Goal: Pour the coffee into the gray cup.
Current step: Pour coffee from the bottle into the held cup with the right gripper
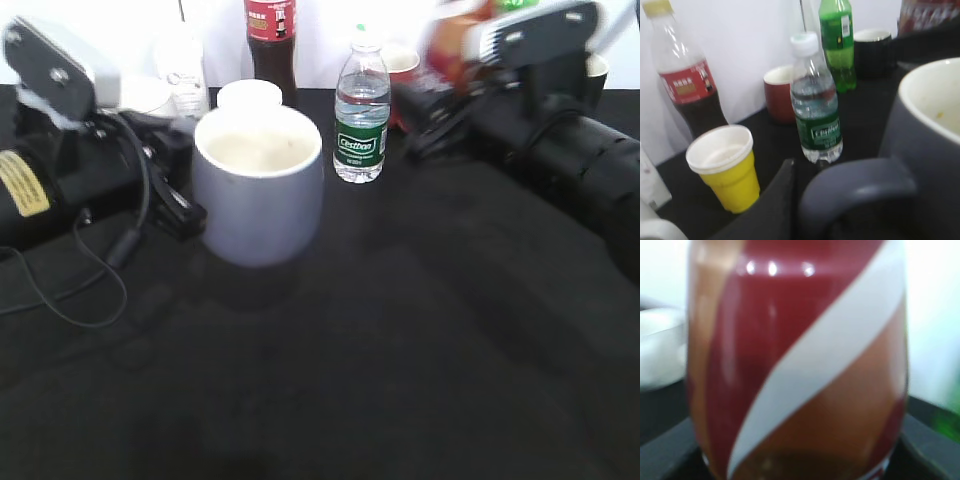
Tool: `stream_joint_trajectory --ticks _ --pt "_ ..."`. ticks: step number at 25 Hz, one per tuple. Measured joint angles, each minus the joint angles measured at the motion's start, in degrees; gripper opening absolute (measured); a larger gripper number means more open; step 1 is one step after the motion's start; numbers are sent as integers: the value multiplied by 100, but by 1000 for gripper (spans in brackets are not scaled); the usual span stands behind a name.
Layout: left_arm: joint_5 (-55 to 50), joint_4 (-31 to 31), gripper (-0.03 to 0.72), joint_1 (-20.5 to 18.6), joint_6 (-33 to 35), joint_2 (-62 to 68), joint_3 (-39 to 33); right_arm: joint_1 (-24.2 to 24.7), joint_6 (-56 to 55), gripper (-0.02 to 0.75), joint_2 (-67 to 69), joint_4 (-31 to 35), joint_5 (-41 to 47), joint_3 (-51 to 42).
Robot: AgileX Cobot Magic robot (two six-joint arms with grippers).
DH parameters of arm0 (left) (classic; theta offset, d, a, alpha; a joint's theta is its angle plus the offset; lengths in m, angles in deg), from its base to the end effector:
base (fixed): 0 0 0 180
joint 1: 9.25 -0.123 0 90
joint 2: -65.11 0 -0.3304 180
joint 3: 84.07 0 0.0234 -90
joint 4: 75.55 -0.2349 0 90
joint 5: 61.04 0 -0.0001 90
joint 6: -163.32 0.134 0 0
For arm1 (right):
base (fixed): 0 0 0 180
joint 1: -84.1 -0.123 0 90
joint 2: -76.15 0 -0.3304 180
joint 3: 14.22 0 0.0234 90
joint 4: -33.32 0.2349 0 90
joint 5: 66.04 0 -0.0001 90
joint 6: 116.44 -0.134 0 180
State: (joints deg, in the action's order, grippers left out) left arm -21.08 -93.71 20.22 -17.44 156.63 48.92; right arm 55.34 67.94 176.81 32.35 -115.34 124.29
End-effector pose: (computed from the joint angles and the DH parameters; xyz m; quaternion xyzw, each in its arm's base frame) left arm 0.2577 -0.1764 0.2699 0.3384 0.6860 -0.1660 0.6224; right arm 0.3126 0.1735 0.2698 -0.2147 0.6920 0.1464 0.6736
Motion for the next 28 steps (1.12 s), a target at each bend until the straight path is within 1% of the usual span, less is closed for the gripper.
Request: stream_joint_trajectory --ticks 1,2,3,6,8,12,15,17,18,20,25,28 --pt "29 -18 70 0 0 45 0 -111 78 532 -101 -315 154 0" --pt "127 -51 70 0 0 74 0 -223 504 532 -198 -646 315 0" --pt "178 -109 70 0 0 86 0 -234 923 532 -209 -775 392 0" --pt "199 -404 70 0 0 88 0 -241 2324 532 -209 -829 607 0" --pt "199 -444 70 0 0 88 0 -241 3068 532 -209 -835 607 0" --pt "-95 -464 70 0 0 88 0 -241 4306 532 -209 -835 607 0" --pt "-122 -753 70 0 -69 88 0 -241 5051 532 -209 -829 549 0" --pt "-138 -785 70 0 -129 88 0 -241 5617 532 -209 -679 479 0" --pt "-138 -797 70 0 -148 88 0 -241 5802 532 -209 -601 460 0" --pt "-138 -1033 69 0 -206 88 0 -241 5969 532 -209 -586 431 0" --pt "-217 -1084 69 0 -329 88 -114 -241 6542 532 -209 -574 388 0" --pt "-230 -1084 69 0 -337 88 -120 -241 6861 532 -209 -580 146 0"
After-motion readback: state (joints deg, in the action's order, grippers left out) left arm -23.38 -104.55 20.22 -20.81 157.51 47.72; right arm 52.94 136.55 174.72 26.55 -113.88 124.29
